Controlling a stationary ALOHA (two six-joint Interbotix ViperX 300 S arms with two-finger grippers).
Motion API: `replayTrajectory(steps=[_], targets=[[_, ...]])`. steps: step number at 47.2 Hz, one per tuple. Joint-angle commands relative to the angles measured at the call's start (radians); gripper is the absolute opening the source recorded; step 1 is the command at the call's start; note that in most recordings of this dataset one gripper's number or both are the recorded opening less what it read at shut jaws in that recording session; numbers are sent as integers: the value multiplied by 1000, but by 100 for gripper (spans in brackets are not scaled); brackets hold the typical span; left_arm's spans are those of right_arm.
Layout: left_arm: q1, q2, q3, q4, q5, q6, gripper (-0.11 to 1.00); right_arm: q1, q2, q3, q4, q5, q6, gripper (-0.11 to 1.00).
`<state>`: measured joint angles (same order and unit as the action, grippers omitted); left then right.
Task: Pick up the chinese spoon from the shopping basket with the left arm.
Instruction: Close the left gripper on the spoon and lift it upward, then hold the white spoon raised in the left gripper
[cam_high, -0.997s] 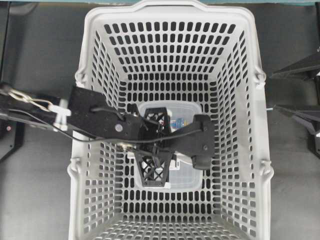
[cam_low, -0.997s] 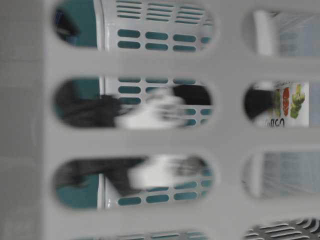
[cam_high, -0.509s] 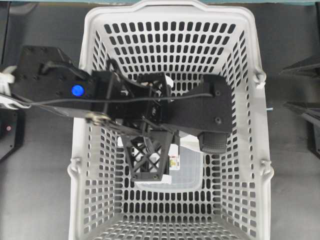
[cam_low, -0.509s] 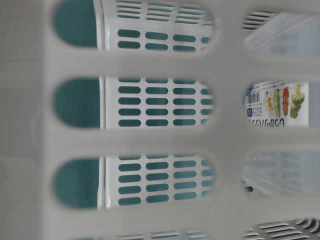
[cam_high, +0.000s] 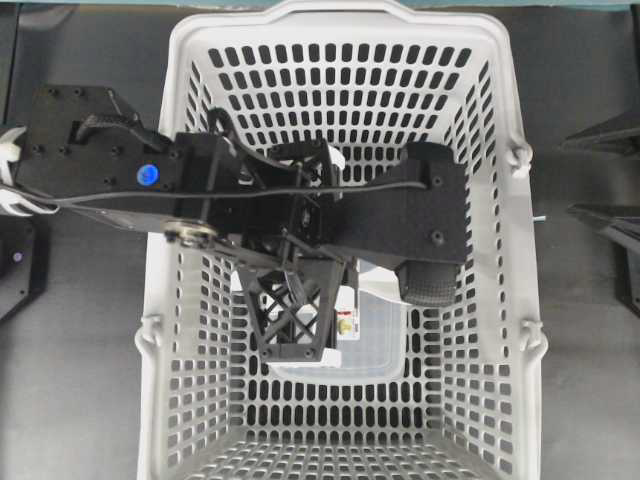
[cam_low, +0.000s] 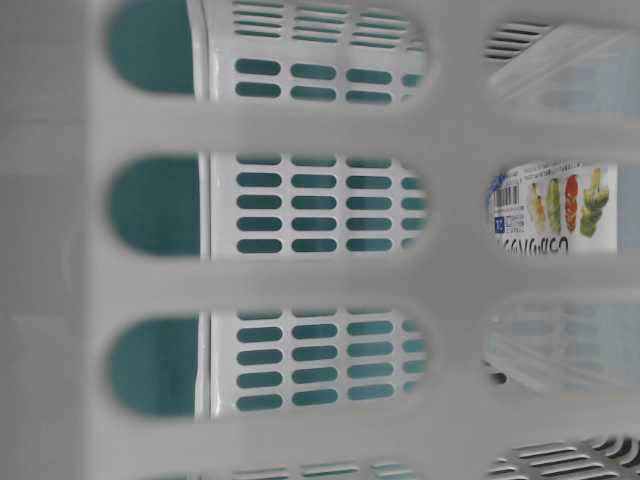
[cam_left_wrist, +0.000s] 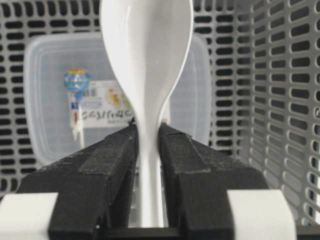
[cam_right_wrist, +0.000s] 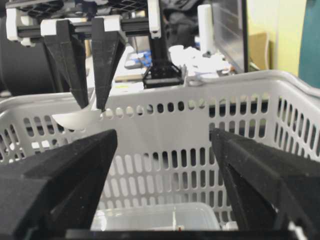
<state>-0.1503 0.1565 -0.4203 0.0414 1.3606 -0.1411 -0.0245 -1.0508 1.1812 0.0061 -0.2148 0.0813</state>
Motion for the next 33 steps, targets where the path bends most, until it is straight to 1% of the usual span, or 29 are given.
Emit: replayTrajectory(steps=[1,33], targets=[[-5,-15,-17,3,-2,5,13,-3,6,-9,3,-5,2,74],[-3,-9,-5,2,-2,6,13,6,0,-9,3,14,8,74]])
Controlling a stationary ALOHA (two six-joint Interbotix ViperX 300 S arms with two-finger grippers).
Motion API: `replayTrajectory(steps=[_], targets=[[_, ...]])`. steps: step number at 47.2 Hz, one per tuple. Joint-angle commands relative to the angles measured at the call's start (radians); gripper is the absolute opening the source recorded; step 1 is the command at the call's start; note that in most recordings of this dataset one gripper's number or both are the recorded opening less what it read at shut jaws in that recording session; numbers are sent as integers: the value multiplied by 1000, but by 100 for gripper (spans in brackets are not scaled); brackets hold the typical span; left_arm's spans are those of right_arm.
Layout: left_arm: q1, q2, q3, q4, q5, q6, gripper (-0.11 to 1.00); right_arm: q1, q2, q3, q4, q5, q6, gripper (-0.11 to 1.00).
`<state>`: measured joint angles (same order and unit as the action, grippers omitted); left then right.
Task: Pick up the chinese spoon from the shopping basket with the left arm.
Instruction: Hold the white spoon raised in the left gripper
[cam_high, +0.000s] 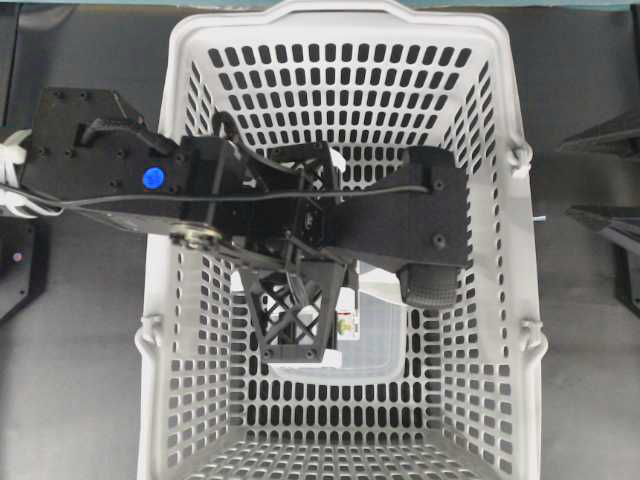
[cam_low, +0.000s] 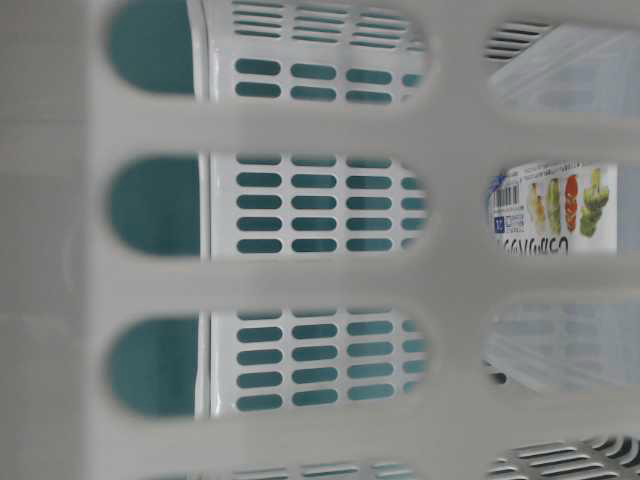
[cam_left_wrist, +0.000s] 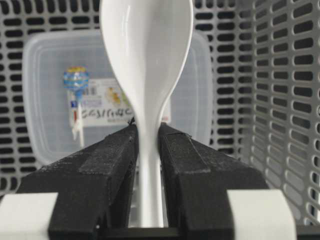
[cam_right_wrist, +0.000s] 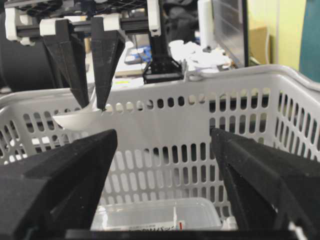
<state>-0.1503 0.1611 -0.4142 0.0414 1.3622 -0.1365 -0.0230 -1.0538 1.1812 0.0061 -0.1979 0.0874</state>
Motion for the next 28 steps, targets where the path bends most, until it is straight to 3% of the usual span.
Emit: replayTrajectory(steps=[1,28], targets=[[-3,-12,-9,3,-3,2,13,5,3,-9,3,0,2,74],[-3,-6,-9,3,-3,6,13,5,-5,-9,3,17,0,74]])
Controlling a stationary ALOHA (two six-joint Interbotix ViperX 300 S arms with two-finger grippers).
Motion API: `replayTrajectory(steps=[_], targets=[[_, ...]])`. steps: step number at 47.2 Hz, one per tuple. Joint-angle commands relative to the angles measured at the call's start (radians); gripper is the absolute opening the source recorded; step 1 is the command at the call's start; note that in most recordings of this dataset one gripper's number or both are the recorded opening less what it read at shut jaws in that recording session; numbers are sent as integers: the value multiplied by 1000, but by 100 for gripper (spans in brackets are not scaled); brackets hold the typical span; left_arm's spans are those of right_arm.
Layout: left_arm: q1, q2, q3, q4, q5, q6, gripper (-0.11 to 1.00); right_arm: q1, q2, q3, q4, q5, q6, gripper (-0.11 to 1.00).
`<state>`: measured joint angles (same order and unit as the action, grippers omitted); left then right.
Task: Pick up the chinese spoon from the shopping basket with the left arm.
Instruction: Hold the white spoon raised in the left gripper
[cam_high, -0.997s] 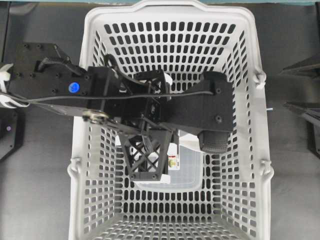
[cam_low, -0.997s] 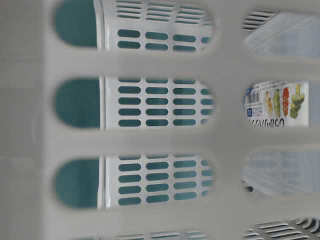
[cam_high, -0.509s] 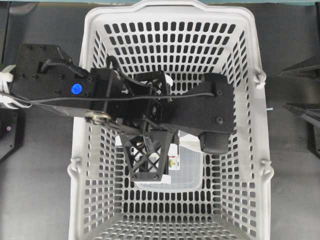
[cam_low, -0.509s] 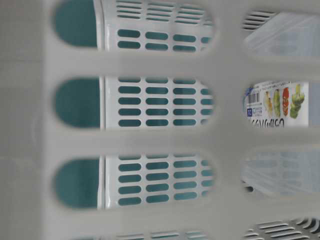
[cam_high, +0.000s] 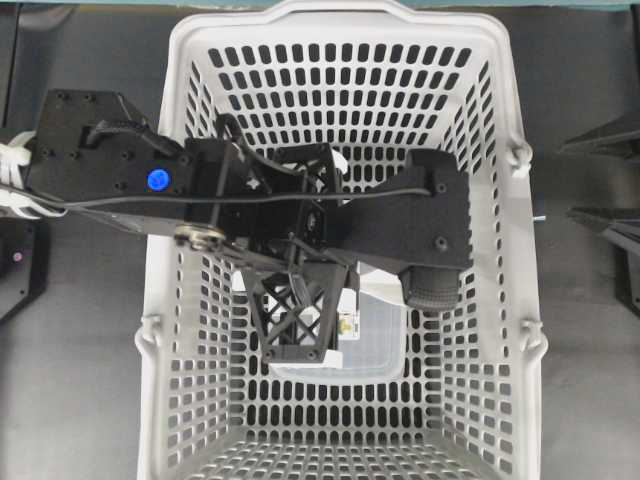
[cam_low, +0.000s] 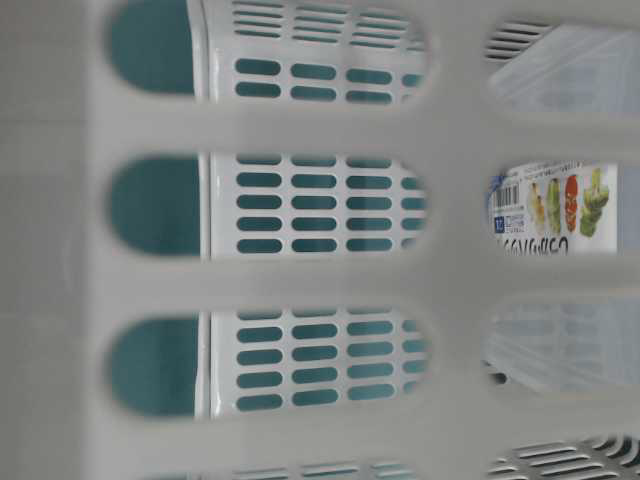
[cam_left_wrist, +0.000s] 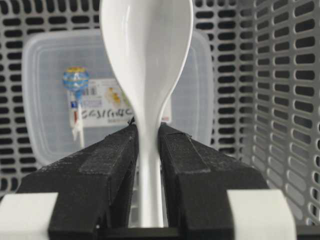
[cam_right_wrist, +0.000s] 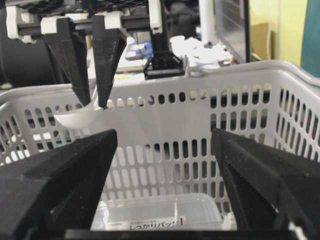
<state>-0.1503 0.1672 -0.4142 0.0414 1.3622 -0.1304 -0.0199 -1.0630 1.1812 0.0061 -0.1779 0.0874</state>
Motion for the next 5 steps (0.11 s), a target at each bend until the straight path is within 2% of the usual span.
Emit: replayTrajectory(steps=[1,5], targets=[[-3,-12,-11,2,-3,0,13,2,5,-9,3,-3,2,74],[-3,-11,-9,2,-3,-3,13,2,5,-9,3,-3,0,74]])
